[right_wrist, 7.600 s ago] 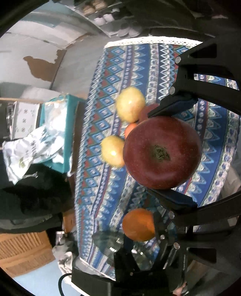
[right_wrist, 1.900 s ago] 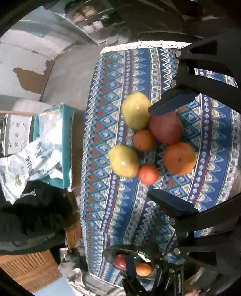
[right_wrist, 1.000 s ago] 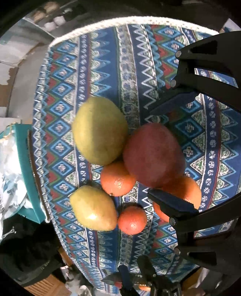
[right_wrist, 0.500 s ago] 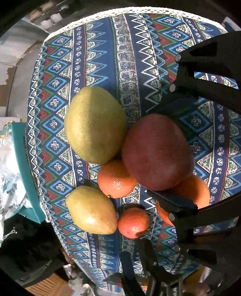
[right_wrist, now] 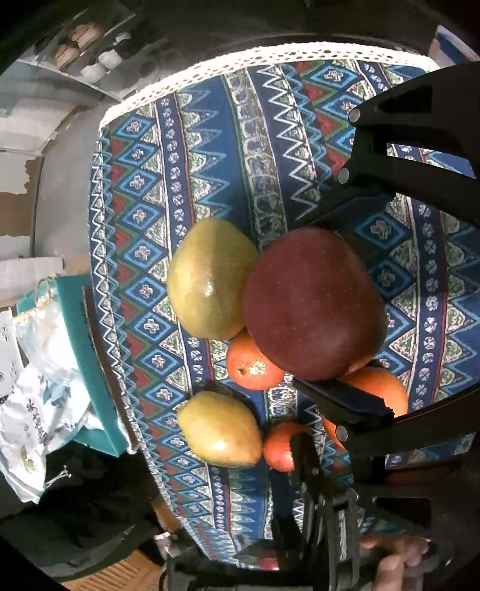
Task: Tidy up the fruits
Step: 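Grasp another orange with the left tool while the right tool grasps another red apple, then carry the orange and the apple toward the glass bowl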
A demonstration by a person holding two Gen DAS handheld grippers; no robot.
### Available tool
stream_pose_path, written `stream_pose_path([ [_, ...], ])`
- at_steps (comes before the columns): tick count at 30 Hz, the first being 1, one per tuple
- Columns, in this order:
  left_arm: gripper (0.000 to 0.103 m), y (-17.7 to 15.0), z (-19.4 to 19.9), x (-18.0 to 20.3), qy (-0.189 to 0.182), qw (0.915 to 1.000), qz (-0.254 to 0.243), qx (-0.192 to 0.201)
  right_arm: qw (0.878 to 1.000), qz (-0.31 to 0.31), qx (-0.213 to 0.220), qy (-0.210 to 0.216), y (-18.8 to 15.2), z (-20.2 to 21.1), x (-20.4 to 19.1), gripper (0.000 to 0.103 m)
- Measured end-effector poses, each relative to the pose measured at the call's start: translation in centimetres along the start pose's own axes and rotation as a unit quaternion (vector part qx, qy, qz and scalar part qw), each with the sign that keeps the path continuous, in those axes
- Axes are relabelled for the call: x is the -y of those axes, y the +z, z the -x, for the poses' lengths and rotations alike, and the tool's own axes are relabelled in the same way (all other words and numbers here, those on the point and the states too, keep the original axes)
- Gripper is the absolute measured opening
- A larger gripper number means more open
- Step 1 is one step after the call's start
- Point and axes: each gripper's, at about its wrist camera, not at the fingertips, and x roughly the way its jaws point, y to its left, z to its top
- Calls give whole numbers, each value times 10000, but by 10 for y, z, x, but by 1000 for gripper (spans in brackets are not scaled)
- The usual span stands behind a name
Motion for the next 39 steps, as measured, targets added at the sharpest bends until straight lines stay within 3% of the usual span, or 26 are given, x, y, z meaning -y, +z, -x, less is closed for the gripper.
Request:
stream_pose_path([
  [3, 77, -1, -3, 2, 76, 9999, -88, 56, 10000, 2, 18, -25, -1, 3, 1, 76],
  [4, 71, 1, -5, 5, 99, 9999, -120, 55, 10000, 15, 21, -19, -2, 3, 0, 76],
  [5, 56, 2, -8, 6, 82, 9998, -183, 22, 10000, 32, 18, -9, -2, 3, -1, 76],
  [7, 47, 2, -10, 12, 80, 9994, -343, 23, 10000, 49, 22, -4, 0, 3, -2, 76],
  [15, 46, -3, -5, 27, 312, 9972, -661, 156, 9998, 199, 81, -58, 6, 2, -18, 76],
  [28, 46, -13, 67, 22, 341, 9909, -961, 879, 9979, 534, 372, -52, 11, 26, -47, 76],
  [39, 46, -29, 106, 13, 432, 9871, -977, 1191, 9957, 659, 656, 4, 12, 54, -64, 76],
])
